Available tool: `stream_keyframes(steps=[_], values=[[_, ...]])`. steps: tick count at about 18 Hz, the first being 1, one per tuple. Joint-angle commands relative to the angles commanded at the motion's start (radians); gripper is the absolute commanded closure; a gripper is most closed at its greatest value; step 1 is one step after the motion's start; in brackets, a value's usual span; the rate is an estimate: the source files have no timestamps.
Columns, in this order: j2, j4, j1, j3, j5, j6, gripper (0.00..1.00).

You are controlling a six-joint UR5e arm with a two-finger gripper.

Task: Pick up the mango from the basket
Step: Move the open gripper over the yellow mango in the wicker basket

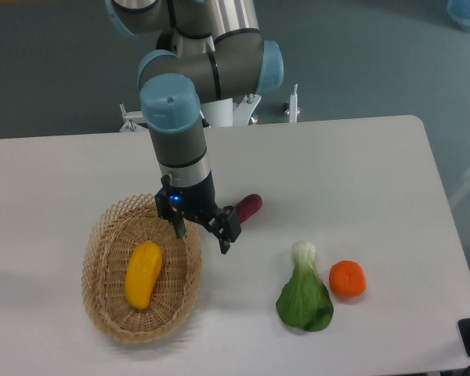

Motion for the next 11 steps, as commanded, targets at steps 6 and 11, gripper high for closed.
stream_keyframes(steps=[6,11], values=[[0.000,0.011,-0.006,-0.009,-0.005,-0.012,0.00],[-0.002,0.020,-0.035,-0.023,-0.009,-0.168,0.00]])
